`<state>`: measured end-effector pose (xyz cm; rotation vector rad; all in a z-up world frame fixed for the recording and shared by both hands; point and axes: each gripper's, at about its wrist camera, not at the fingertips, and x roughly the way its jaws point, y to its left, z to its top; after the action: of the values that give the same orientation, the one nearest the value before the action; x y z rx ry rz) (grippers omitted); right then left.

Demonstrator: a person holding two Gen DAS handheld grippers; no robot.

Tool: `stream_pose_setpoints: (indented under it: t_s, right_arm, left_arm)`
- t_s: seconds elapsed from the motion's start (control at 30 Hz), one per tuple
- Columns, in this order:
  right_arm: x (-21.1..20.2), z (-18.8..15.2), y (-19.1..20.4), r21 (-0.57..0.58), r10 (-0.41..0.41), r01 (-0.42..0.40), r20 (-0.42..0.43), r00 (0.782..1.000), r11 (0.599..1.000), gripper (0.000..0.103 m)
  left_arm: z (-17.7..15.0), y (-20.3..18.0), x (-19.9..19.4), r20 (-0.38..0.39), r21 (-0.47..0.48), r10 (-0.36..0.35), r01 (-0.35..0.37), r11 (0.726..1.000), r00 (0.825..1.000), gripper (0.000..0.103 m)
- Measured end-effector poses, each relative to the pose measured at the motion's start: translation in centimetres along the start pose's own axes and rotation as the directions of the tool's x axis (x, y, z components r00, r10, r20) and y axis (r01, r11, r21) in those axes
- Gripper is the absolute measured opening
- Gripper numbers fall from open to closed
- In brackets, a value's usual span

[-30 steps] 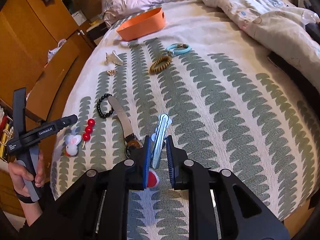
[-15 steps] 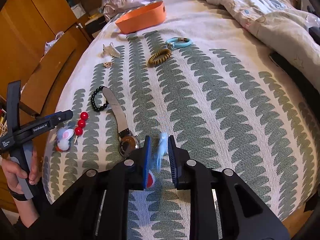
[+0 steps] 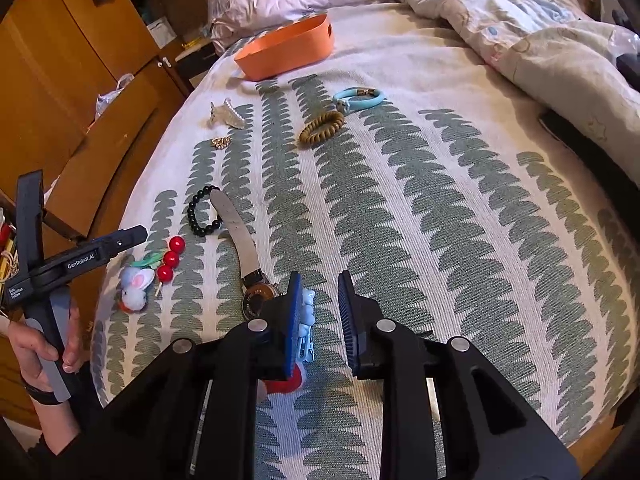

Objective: Organize jewelry
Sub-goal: 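Open the left tool to drop the green clip while the right tool drops the light-blue clip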

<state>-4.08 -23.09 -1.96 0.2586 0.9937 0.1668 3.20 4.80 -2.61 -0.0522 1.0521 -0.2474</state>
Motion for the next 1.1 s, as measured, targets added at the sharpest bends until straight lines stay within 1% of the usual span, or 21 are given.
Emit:
stream_pose_setpoints:
  t_s: [0.1,0.27,0.5,0.6,0.67,0.77,0.97,1.1]
  right_arm:
    - [-0.2,0.1,-0.1,-0.002,0.003,-0.003,0.008,1.0,1.0,0.024]
    - [-0.2,0.3,-0.1,0.0,-0.001,0.001,0.017,1.0,1.0,0.024]
    - [-0.1,0.2,0.0,-0.009,-0.038,0.039,0.022,0.999,0.999,0.024]
    - [0.0,0.1,0.3,-0.019,-0.069,0.07,0.018,0.997,0.997,0.025]
    - [-0.1,0.1,0.4,-0.029,-0.089,0.09,0.02,0.996,0.996,0.029]
    - [-0.5,0.0,0.8,-0.047,-0.115,0.117,0.038,0.993,0.992,0.034]
    - [-1.5,0.0,1.1,-0.062,-0.152,0.158,0.087,0.985,0.986,0.038]
    - [-1.6,0.1,1.1,-0.066,-0.163,0.17,0.099,0.982,0.983,0.039]
  left_arm:
    - [0.0,0.0,-0.1,0.003,0.004,0.005,-0.005,1.0,1.0,0.064]
    - [0.0,-0.3,-0.5,0.037,0.021,0.042,-0.043,0.999,0.998,0.064]
    - [0.0,-0.8,-0.7,0.058,0.038,0.086,-0.088,0.995,0.995,0.065]
    - [0.0,-0.8,-0.7,0.057,0.041,0.129,-0.131,0.991,0.99,0.067]
    - [-0.1,-0.8,-0.8,0.063,0.043,0.142,-0.145,0.988,0.988,0.067]
    - [-0.1,-0.8,-1.0,0.068,0.039,0.141,-0.144,0.989,0.988,0.067]
    - [-0.2,-1.3,-0.9,0.078,0.046,0.154,-0.158,0.986,0.985,0.067]
    - [-0.2,-1.4,-0.8,0.075,0.048,0.155,-0.159,0.986,0.985,0.067]
